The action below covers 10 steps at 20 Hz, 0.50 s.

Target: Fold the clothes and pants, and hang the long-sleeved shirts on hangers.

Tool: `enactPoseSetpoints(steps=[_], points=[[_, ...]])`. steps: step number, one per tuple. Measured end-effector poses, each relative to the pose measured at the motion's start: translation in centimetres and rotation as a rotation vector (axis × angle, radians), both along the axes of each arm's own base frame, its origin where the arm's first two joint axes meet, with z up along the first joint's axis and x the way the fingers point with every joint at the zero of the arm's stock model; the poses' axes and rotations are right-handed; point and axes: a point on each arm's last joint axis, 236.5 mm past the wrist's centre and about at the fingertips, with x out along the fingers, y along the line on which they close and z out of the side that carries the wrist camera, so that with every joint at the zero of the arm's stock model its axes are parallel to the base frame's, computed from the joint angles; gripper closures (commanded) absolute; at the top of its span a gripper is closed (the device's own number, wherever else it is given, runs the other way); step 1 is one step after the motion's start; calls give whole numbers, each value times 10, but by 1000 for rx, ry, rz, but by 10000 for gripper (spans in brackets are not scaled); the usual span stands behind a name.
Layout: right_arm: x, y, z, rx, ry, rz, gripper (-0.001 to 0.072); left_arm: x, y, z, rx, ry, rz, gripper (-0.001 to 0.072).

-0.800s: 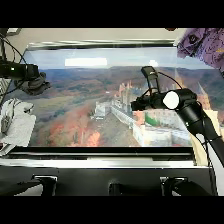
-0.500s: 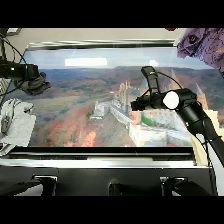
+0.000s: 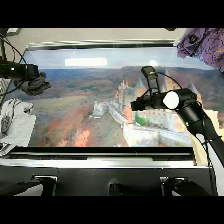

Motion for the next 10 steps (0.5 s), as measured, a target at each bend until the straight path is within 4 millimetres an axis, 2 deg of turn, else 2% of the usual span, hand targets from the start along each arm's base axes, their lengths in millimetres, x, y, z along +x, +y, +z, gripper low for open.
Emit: enactPoseSetpoints(steps=[6, 7, 8, 10], points=[[0, 0, 0, 1, -2, 0, 673, 0, 0, 0, 0, 0, 0, 675], [0, 0, 0, 1, -2, -1, 673, 1, 0, 0, 0, -1, 0, 469], [0, 0, 0, 1, -2, -1, 673, 2, 0, -1, 0, -3, 1, -13], [0, 0, 0, 1, -2, -1, 673, 4, 0, -4, -6, 2, 11, -13]])
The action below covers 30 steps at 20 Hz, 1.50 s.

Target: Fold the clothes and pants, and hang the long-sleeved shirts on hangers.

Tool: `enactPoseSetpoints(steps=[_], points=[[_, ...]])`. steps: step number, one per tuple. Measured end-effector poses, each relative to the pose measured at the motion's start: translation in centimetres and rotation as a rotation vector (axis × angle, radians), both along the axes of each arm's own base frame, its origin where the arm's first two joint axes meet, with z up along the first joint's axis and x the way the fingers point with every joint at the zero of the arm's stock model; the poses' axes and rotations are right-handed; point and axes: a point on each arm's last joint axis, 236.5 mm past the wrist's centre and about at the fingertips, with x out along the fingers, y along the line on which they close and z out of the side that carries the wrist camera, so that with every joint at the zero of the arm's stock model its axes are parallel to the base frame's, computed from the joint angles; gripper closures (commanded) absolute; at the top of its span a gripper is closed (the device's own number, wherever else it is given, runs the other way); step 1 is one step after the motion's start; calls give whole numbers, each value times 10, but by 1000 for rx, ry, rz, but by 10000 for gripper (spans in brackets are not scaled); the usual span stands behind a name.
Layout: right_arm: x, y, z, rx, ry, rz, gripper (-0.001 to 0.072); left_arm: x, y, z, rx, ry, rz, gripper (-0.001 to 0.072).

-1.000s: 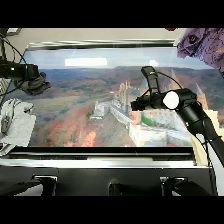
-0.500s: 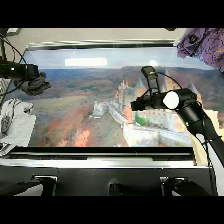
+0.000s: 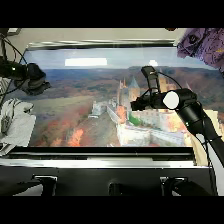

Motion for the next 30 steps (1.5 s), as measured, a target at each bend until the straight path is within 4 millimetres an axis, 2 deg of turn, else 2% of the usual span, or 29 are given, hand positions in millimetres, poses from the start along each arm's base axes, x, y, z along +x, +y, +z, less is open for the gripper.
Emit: enactPoseSetpoints(steps=[2, 3, 4, 7, 9, 12, 15, 18, 19, 20, 21, 22, 24, 26, 28, 30], points=[[0, 0, 0, 0, 0, 0, 673, 2, 11, -10, 9, 32, 59, -13], [0, 0, 0, 0, 0, 0, 673, 2, 24, -18, 24, 58, 109, -13], [0, 0, 0, 0, 0, 0, 673, 0, 42, -29, 37, 90, 173, -13], [0, 0, 0, 0, 0, 0, 673, -13, 114, -66, 45, 179, 398, -13], [0, 0, 0, 0, 0, 0, 672, -29, 168, -94, 37, 227, 548, -13], [0, 0, 0, 0, 0, 0, 672, -54, 233, -138, 5, 263, 724, -13], [0, 0, 0, 0, 1, 0, 672, -74, 278, -180, -19, 275, 842, -13], [-1, 0, -1, -2, 6, 2, 672, -84, 309, -222, -36, 289, 914, -13], [-1, 0, -1, -2, 7, 2, 672, -86, 314, -235, -41, 297, 926, -13], [-2, 0, -1, -3, 8, 2, 672, -87, 318, -248, -46, 308, 935, 32], [-2, 0, -1, -2, 8, 2, 672, -87, 321, -259, -49, 317, 942, 423], [-2, 0, -1, -3, 8, 2, 672, -89, 323, -269, -51, 332, 945, 695], [-2, 0, -1, -2, 9, 2, 672, -91, 321, -279, -59, 352, 942, 693], [-2, 0, -1, -2, 10, 2, 673, -88, 308, -284, -85, 380, 914, 695], [-2, 0, -1, -2, 11, 2, 673, -80, 276, -282, -146, 415, 866, 695], [-3, 0, -1, -2, 12, 3, 673, -62, 225, -270, -222, 430, 786, 695]])
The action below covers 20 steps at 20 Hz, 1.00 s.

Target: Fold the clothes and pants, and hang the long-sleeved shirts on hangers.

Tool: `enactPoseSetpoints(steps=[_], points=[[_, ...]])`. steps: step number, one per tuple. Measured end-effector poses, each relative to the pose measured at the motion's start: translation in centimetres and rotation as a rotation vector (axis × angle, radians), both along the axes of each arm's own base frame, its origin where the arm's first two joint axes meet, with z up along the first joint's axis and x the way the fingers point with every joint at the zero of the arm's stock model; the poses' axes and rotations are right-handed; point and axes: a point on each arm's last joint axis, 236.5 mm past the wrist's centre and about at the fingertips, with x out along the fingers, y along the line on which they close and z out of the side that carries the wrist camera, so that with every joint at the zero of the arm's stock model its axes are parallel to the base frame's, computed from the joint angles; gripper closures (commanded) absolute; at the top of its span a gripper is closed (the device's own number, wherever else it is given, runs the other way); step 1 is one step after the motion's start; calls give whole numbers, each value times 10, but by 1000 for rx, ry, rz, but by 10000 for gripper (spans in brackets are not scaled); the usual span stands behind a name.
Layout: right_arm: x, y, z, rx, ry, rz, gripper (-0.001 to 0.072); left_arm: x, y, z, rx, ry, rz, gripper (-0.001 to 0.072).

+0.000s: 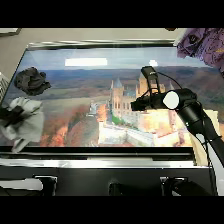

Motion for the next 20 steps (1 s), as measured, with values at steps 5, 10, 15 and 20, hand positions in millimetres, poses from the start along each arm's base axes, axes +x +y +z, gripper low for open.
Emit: enactPoseSetpoints(steps=[5, 10, 15, 20], points=[[-13, -3, -6, -20, 54, 16, 673, 52, -192, 54, -161, -148, -307, 695], [-34, -20, -3, -97, 96, 39, 668, 16, -415, 65, -294, -186, -639, 694], [-52, -53, 6, -230, 100, 39, 420, -27, -529, 42, -379, -196, -708, 283], [-43, -93, 11, -322, 72, -70, 359, -5, -497, 61, -382, -217, -679, 36]])
